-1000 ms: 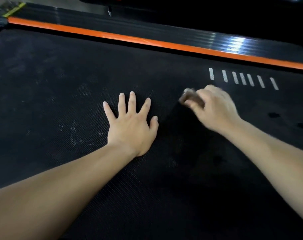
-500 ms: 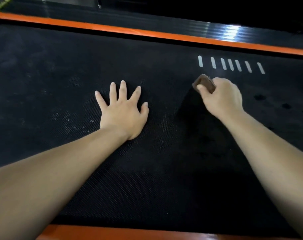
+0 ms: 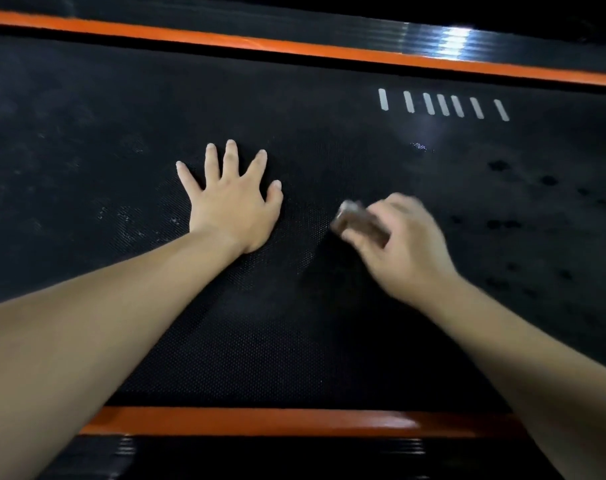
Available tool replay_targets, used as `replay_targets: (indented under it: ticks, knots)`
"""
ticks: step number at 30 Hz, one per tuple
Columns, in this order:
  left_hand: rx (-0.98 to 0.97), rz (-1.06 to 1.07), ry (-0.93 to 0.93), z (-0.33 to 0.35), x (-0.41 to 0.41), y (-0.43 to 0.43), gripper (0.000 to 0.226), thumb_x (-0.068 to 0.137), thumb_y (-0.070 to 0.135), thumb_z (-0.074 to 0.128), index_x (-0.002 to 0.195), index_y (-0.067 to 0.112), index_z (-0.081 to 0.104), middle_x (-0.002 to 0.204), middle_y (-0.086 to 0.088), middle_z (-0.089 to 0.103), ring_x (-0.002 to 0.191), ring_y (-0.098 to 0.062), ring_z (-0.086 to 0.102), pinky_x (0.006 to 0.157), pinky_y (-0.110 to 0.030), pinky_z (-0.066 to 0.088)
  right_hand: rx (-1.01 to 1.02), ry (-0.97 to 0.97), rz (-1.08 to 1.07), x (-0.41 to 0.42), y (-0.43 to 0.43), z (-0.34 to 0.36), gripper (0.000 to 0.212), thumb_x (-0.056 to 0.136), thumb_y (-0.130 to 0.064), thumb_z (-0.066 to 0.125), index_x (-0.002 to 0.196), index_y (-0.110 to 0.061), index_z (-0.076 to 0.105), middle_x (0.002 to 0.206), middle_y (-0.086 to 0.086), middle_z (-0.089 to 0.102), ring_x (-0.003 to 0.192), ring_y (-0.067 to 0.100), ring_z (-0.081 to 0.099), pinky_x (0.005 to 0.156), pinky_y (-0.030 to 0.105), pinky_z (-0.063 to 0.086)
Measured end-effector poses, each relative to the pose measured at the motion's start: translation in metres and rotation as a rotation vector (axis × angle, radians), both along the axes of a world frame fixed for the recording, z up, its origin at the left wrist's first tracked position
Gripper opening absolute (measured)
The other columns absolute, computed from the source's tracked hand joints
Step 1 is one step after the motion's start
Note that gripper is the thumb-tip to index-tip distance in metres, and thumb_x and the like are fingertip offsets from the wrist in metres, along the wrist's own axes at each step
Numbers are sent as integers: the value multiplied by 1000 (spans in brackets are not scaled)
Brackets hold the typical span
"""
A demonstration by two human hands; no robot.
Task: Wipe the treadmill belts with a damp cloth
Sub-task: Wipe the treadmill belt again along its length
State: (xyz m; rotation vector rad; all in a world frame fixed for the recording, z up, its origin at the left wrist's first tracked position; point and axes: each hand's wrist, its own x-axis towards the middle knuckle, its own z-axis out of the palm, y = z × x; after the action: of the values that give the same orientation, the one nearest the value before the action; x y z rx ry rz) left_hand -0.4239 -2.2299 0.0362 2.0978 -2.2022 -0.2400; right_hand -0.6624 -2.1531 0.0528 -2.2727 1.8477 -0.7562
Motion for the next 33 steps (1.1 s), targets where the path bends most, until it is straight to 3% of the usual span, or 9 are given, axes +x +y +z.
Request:
replay_targets:
  ticks: [3,7,9,13,19,23,26,29,33]
  knots:
    - [-21,29,12,4,-3,5,62,105,56,24,162,31,25,172,-13,10,159,-36,-2,122,-68,-6,57,14,212,4,28,-3,40,90,-54,59,86,-15,65,83,-4,52,79,22,52,73,38,43]
    - [-63,-54,67,11,-18,26,51,107,46,33,153,25,43,169,-12,22,159,-34,8,125,-62,-2,38,62,-91,-26,-5,5,38,89,-53,62,79,-16,60,79,-3,50,79,27,54,67,37,42]
    - [-5,-115,122,11,-30,38,52,107,46,34,156,31,39,172,-8,15,159,-31,1,126,-58,-5,33,35,-57,-20,9,4,34,88,-51,63,76,-20,56,78,-4,48,77,25,53,67,37,42]
    - [76,-111,36,8,-41,48,60,106,54,26,163,39,15,174,-4,-3,159,-27,-13,126,-56,-10,156,22,307,-11,60,5,31,88,-55,58,77,-28,49,79,-13,42,75,13,44,72,34,40]
    - [81,-113,-80,7,-47,54,65,104,63,12,164,40,4,174,-5,-8,158,-29,-16,125,-60,-8,63,70,-112,-56,-3,8,32,90,-51,64,82,-21,56,83,-2,49,80,27,55,68,34,37]
    - [78,-119,-93,9,-49,54,68,103,65,13,164,37,5,173,-8,-7,158,-32,-14,124,-62,-7,82,10,156,-42,36,6,31,89,-50,66,82,-20,58,80,-7,47,77,18,48,70,33,35]
    - [80,-91,-70,8,-53,54,66,104,63,19,164,35,12,173,-10,-3,159,-34,-12,123,-64,-8,84,43,246,-58,29,3,33,86,-54,61,76,-24,52,74,-9,43,73,22,49,68,36,38]
    - [58,-40,87,13,-68,45,53,107,50,32,155,30,33,171,-11,11,159,-32,-4,122,-66,-8,23,69,-28,-83,-30,3,36,88,-55,62,87,-19,63,83,0,53,85,32,58,74,41,47]
    - [10,-65,217,15,-91,19,43,106,31,39,149,29,42,170,-5,19,159,-28,0,120,-70,-9,20,75,-4,-78,-32,3,32,90,-49,66,81,-22,52,82,1,50,81,28,54,69,36,39]
